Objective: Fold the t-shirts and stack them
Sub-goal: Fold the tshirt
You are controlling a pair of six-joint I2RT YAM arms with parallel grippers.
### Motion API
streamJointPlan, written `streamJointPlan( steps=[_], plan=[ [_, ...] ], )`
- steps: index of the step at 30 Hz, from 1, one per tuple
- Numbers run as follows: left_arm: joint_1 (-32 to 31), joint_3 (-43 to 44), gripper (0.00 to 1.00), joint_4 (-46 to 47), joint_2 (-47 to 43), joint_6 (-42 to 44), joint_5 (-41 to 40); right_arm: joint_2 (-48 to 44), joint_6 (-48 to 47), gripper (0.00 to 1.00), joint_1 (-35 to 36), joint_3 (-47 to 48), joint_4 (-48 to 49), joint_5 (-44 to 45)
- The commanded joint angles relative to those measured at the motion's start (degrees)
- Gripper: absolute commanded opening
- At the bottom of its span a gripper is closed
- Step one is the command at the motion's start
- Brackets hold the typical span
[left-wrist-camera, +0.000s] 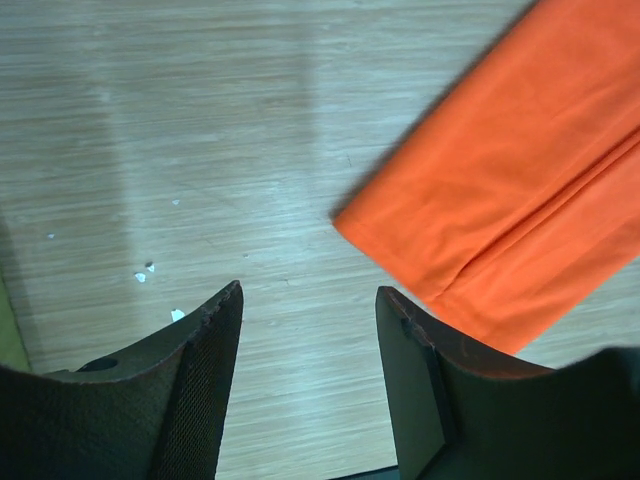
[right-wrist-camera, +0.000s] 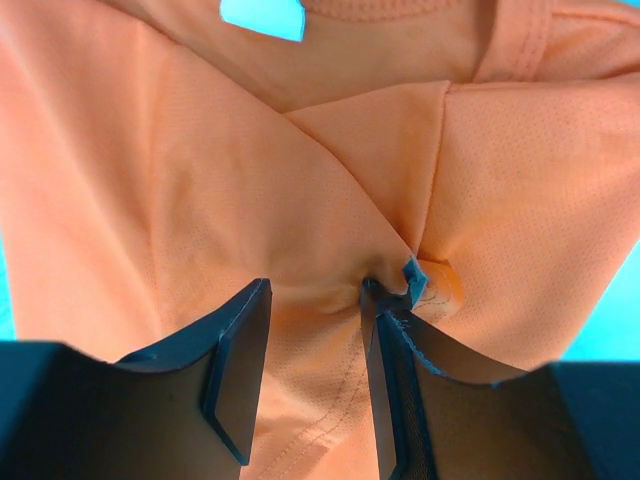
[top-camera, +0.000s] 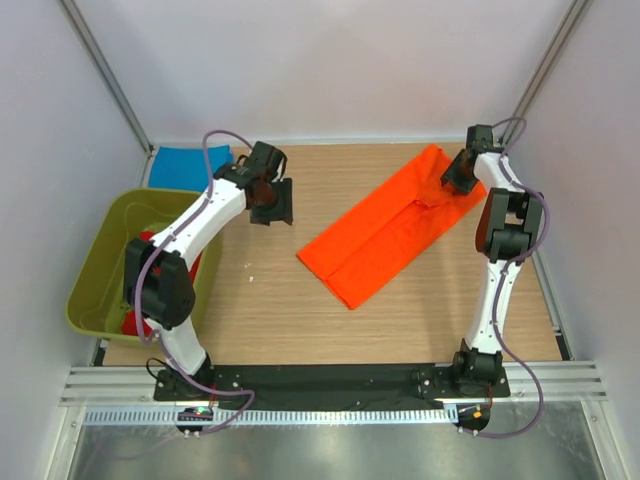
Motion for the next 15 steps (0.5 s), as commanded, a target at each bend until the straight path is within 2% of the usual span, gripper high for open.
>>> streamJointPlan(
  steps=[1,3,8,15],
  plan=[
    [0.1,-0.4,0.58,0.3,3.0,3.2,4.6,6.3,-11.2,0.48,-0.1,8.7,-6.3,-6.2],
    [0.1,-0.6,0.58,1.0,4.1,5.1,6.7,3.4,-12.4,0.50,-0.1,9.0,-6.7,-7.3],
    [0.1,0.8,0.60,2.3,9.5,8.8,12.2,-10.7,-10.2,0.59,-0.1,-0.5,-4.1,-11.9],
    [0.1,2.0,0.62,2.1,13.9,11.9,12.2,-22.7,-8.1,0.61,-0.1,-7.5,-9.0,-11.8]
  ],
)
